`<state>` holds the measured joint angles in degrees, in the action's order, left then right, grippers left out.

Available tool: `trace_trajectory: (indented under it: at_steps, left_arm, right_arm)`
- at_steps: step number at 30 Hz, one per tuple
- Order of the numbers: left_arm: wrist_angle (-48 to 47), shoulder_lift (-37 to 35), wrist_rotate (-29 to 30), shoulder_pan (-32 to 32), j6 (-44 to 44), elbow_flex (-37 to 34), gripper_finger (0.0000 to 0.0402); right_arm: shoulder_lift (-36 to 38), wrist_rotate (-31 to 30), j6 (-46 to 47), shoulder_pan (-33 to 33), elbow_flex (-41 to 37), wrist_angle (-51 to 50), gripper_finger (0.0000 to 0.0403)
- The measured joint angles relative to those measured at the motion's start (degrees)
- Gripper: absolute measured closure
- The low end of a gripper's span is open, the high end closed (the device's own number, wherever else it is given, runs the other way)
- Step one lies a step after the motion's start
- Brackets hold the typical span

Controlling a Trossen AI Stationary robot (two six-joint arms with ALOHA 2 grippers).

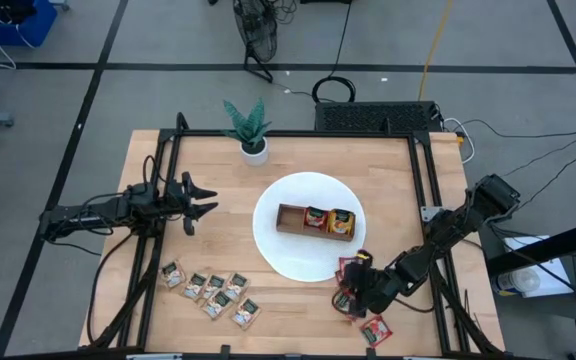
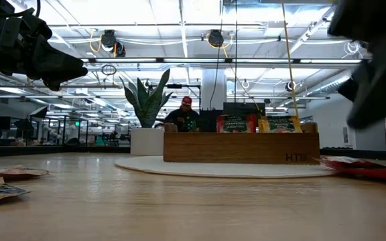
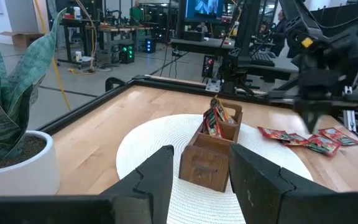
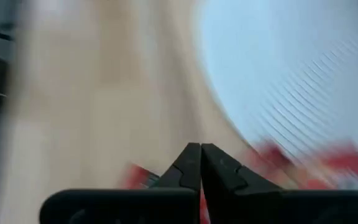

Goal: Pick & Place Tea
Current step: Adjust the red tea bags, then put the red tea bag into the middle section of the wooden organizer

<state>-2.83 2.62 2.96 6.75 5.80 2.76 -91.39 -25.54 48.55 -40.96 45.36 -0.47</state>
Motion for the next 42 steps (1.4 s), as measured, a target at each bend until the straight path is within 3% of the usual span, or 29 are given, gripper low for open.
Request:
trace_trajectory:
  at_steps: [5,8,10,12,15,18,22,29,33,42]
  left_arm:
    - [0.0,0.0,0.0,0.0,0.0,0.0,0.0245]
    - [0.0,0.0,0.0,0.0,0.0,0.0,0.0245]
    - [0.0,0.0,0.0,0.0,0.0,0.0,0.0245]
    - [0.0,0.0,0.0,0.0,0.0,0.0,0.0245]
    - [0.0,0.0,0.0,0.0,0.0,0.0,0.0245]
    - [0.0,0.0,0.0,0.0,0.0,0.0,0.0245]
    - [0.0,0.0,0.0,0.0,0.0,0.0,0.0245]
    - [0.0,0.0,0.0,0.0,0.0,0.0,0.0245]
    - [0.0,0.0,0.0,0.0,0.0,0.0,0.0245]
    - [0.0,0.0,0.0,0.0,0.0,0.0,0.0245]
  right_arm:
    - [0.0,1.0,-13.9,0.1,0.0,18.7,0.0367]
    - [-0.4,5.9,-24.0,0.4,0.1,31.5,0.0315]
    - [-0.9,9.3,-29.4,0.3,0.8,34.5,0.0274]
    - [-1.1,11.0,-33.6,-0.2,3.1,29.3,0.0235]
    - [-1.1,7.9,-35.5,-1.7,10.2,9.7,0.0201]
    - [-2.1,3.0,-30.1,-3.4,17.8,-13.2,0.0195]
    - [-6.5,3.5,-21.6,-5.4,24.3,-31.0,0.0204]
    - [-15.8,15.1,-18.4,-6.5,32.5,-44.3,0.022]
    - [-18.3,14.6,-19.6,-7.0,34.1,-49.6,0.0232]
    - [-22.1,13.5,-21.9,-8.4,34.2,-47.9,0.0243]
